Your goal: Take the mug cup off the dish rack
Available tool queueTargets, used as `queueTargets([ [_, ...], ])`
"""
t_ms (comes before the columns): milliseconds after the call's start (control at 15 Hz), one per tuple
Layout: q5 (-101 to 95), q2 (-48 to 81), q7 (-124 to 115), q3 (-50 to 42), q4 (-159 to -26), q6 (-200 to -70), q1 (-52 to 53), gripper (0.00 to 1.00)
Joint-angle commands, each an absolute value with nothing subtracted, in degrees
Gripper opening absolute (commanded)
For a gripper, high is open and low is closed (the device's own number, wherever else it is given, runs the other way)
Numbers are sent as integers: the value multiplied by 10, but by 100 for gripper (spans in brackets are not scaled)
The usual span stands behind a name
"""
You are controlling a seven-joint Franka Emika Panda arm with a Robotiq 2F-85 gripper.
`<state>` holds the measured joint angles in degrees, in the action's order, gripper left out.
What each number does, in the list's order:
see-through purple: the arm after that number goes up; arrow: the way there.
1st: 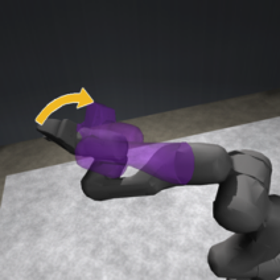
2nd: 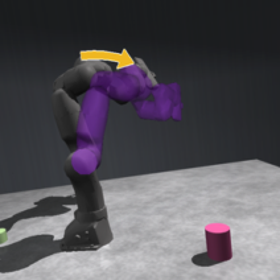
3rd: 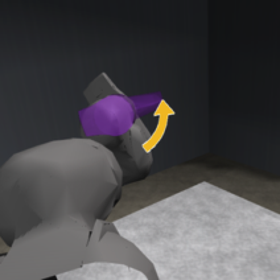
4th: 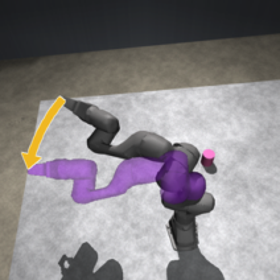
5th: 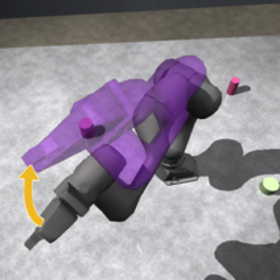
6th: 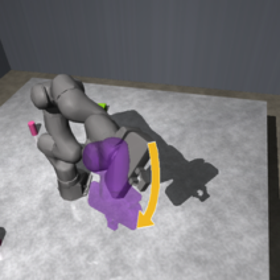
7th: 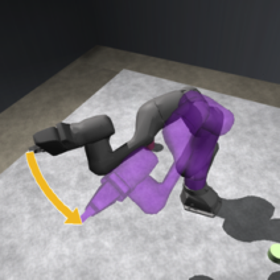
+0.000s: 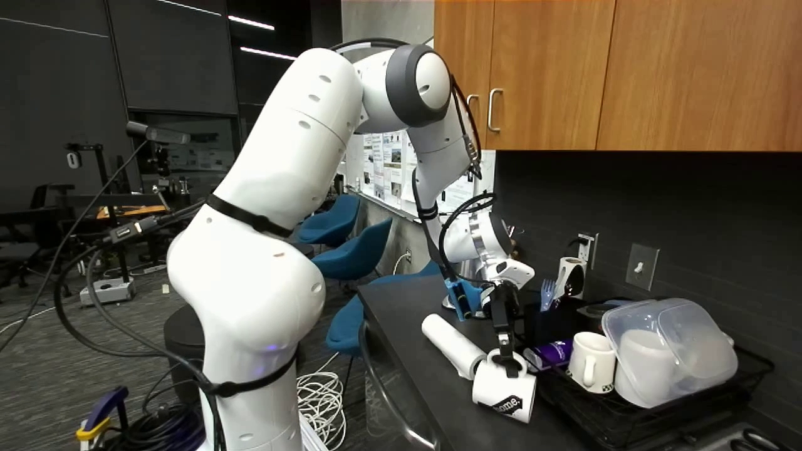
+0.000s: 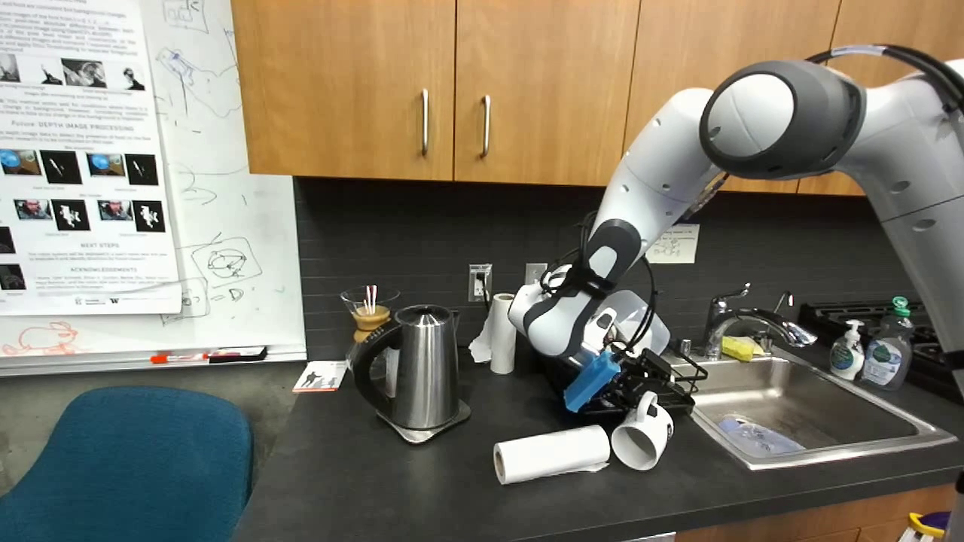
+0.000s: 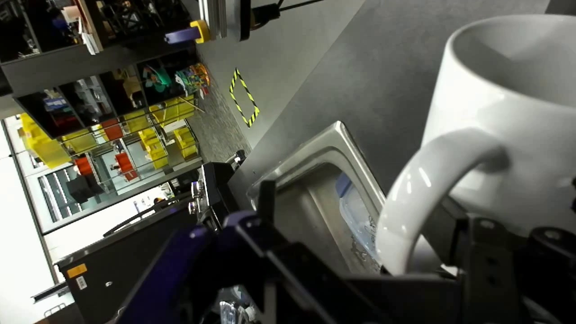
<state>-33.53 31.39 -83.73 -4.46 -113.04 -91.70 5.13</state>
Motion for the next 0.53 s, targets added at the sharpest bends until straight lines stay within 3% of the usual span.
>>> queueTargets([
  [0, -341, 316, -829, -52, -1111, -932, 46, 100],
  [467, -370, 297, -835, -50, -1103, -954, 59, 100],
])
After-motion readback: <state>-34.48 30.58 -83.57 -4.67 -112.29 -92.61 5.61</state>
